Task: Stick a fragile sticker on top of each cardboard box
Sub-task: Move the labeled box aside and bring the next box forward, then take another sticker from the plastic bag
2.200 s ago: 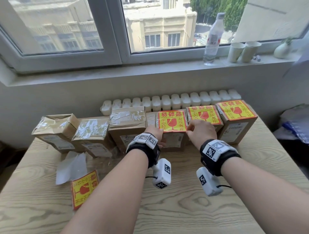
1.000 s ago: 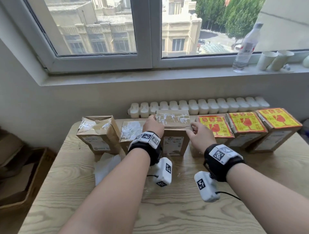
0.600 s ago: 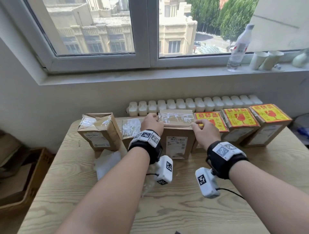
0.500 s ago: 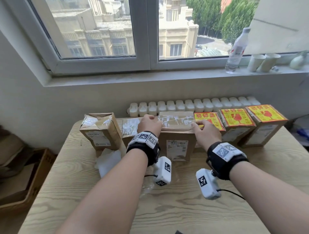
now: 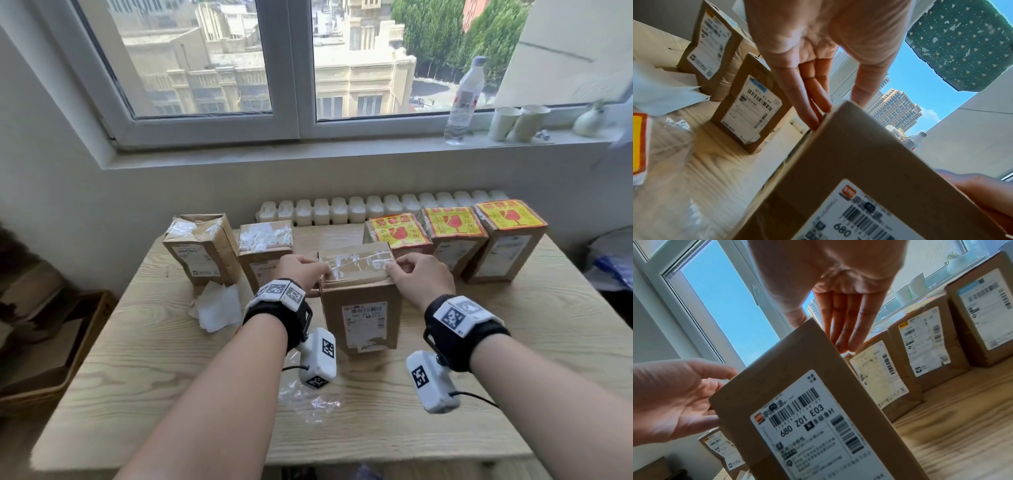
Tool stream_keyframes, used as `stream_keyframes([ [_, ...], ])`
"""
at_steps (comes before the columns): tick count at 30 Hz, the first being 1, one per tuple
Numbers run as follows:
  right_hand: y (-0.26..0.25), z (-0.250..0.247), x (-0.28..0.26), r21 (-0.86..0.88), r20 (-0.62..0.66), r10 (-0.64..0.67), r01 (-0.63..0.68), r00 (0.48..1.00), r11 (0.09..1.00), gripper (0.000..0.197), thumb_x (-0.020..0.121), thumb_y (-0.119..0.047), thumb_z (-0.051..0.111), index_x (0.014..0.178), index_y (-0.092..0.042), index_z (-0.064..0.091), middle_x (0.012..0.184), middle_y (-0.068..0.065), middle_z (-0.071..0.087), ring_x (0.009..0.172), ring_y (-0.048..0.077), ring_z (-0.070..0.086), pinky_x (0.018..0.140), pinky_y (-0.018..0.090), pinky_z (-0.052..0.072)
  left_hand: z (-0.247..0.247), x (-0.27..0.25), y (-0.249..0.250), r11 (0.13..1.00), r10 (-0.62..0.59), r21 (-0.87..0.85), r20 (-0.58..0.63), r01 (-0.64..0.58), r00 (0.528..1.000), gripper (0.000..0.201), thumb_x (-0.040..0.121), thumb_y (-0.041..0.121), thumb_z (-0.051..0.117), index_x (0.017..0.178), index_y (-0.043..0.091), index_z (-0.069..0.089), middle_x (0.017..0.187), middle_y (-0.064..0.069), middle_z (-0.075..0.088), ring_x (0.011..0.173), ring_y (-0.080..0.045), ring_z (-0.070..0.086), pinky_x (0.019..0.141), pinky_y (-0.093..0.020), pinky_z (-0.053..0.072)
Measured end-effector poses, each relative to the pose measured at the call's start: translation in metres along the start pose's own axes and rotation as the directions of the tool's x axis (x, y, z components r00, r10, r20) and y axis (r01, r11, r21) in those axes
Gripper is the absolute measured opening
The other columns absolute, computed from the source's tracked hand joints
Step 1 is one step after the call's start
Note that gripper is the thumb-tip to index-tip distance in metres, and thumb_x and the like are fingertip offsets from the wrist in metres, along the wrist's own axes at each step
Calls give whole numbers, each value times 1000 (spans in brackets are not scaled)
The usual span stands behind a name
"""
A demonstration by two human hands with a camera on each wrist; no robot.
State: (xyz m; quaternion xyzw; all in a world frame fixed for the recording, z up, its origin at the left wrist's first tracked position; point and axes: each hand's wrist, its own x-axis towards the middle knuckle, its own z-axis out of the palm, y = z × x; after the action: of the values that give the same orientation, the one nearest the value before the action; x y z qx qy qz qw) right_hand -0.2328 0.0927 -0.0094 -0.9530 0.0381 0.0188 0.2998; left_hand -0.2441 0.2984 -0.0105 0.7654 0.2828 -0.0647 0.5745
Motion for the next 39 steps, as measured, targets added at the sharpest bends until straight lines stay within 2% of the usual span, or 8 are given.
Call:
stream_keyframes([
  [8, 37, -4, -7, 10, 33, 73, -74, 997, 997, 23, 85, -43, 59, 97, -26, 68, 99, -3, 70, 86, 17, 59, 81, 29, 50, 31, -9, -12, 1000, -17, 22, 108, 15, 994, 30, 66, 3, 81, 83, 18, 61, 98, -11, 69, 90, -24, 71, 74, -42, 61],
  [13, 44, -6, -4, 26, 41, 74, -76, 996, 997, 25, 85, -40, 62, 104, -24, 65, 103, -2, 67, 90, 17, 59, 83, 31, 50, 36, -10, -15, 997, 5, 82, 101, -13, 995, 27, 73, 14, 80, 95, 17, 64, 97, -6, 70, 89, -18, 70, 78, -38, 60],
  [19, 15, -9, -14, 87, -165, -220, 237, 961, 968, 19, 85, -17, 65, 103, -18, 64, 92, -5, 54, 87, 13, 56, 81, 28, 50, 14, -10, -15, 985, 50, 162, 54, -58, 997, 7, 82, 25, 72, 84, 19, 67, 85, -3, 72, 79, -15, 71, 78, -35, 57],
  [24, -31, 8, -39, 260, -9, -418, 406, 908, 876, 6, 87, -20, 64, 86, -16, 67, 74, -6, 66, 70, 11, 64, 67, 23, 55, -36, 8, -29, 995, 33, 97, -56, -27, 998, 9, 84, -5, 61, 83, -1, 69, 67, -13, 63, 56, -19, 59, 54, -23, 54],
  [27, -52, 37, -55, 293, 225, -448, 379, 865, 878, 13, 87, -18, 63, 79, -10, 68, 70, 4, 70, 61, 16, 69, 60, 31, 60, -64, 12, -48, 992, -23, 121, -71, 31, 997, 15, 87, -3, 56, 81, 5, 68, 64, -10, 60, 47, -13, 58, 36, -16, 44],
  [31, -63, 80, -61, 243, 434, -327, 241, 840, 940, 14, 83, -13, 58, 72, -9, 67, 64, 9, 72, 56, 17, 71, 56, 29, 59, -90, 28, -85, 984, -133, 115, -44, 137, 990, 26, 88, -1, 53, 69, 12, 63, 61, -9, 57, 51, -20, 55, 49, -22, 40],
  [35, -71, 112, -71, 38, 473, -356, 385, 806, 922, 15, 78, -20, 60, 66, -13, 65, 60, 2, 69, 61, 17, 67, 63, 24, 54, -109, 53, -128, 963, -192, 177, -67, 201, 979, 17, 79, 3, 60, 81, 11, 76, 65, -12, 66, 69, -28, 64, 66, -39, 54],
  [39, -68, 136, -75, -35, 487, -258, 314, 835, 949, 17, 75, -23, 57, 61, -14, 59, 63, 5, 67, 64, 20, 64, 62, 30, 55, -108, 66, -148, 942, -180, 277, -54, 188, 982, 14, 78, 11, 65, 73, 21, 74, 102, -11, 73, 100, -36, 66, 90, -45, 54],
])
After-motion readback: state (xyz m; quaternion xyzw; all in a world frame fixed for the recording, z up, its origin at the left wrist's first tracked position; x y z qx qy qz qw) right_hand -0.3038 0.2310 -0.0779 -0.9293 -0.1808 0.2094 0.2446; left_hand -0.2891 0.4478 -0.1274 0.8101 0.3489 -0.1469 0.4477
